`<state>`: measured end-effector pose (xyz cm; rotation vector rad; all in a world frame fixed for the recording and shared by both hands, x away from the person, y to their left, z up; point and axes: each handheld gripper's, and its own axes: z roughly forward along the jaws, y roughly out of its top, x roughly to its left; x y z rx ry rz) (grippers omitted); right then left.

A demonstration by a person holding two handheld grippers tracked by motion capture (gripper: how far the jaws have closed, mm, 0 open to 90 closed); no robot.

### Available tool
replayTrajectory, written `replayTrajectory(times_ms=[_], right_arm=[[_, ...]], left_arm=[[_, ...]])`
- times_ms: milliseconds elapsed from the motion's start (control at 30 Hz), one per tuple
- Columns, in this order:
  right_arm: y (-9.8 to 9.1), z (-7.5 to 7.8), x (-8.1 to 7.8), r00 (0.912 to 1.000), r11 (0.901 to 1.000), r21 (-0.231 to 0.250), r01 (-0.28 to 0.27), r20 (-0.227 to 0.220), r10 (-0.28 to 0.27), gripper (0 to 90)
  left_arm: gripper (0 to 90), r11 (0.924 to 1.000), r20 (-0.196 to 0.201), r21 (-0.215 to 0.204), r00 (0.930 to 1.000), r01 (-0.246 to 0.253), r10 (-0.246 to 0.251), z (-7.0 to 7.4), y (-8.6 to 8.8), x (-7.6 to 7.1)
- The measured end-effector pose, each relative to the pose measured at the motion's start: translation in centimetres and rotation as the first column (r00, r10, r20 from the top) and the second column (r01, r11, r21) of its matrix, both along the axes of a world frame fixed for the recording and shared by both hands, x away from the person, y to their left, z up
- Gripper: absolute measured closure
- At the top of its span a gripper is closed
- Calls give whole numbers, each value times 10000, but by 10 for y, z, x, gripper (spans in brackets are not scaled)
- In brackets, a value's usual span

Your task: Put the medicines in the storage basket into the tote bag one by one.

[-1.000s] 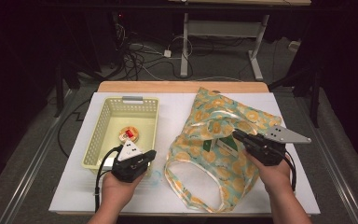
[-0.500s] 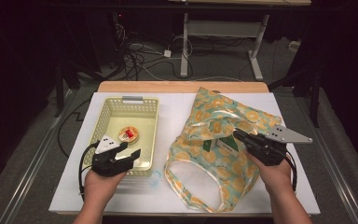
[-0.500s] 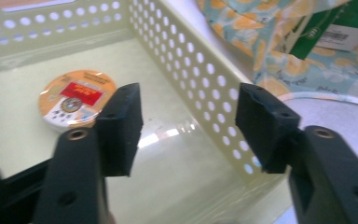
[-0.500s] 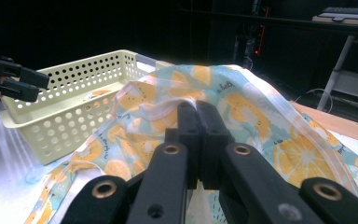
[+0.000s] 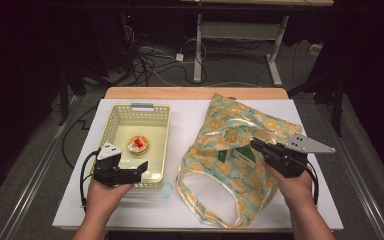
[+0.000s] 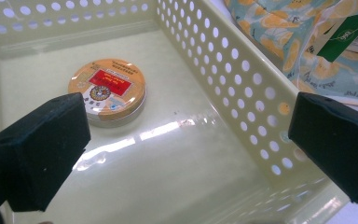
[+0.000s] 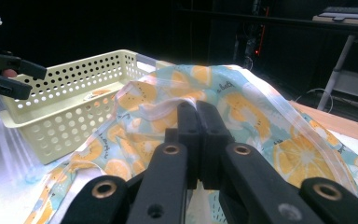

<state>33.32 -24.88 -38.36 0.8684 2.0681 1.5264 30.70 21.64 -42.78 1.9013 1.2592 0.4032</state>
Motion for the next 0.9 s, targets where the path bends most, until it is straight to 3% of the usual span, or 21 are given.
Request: replayTrajectory(times_ms=[233, 367, 533, 700, 900], right_arm=[[1, 0, 0, 10000, 10000, -40, 28, 4, -28, 900], [0, 1, 0, 10000, 10000, 6, 13, -53, -13, 900], [-3, 1, 2, 9999, 9999, 132, 43, -92, -42, 900], [0, 0, 3, 10000, 10000, 78, 24, -57, -23, 900], [-1, -1, 3, 9999, 9999, 99, 30, -111, -29, 900]], left_arm=[[0, 9997, 261, -215, 9996, 137, -132, 15, -5, 7], [0, 9993, 433, -369, 9990, -63, 79, 25, -5, 18], [0, 9992, 532, -246, 9981, -311, 324, 35, -3, 40], [0, 9989, -445, -277, 9984, -369, 356, 24, 3, 74], [0, 9984, -1685, 391, 9846, -410, 471, 0, 1, 105]])
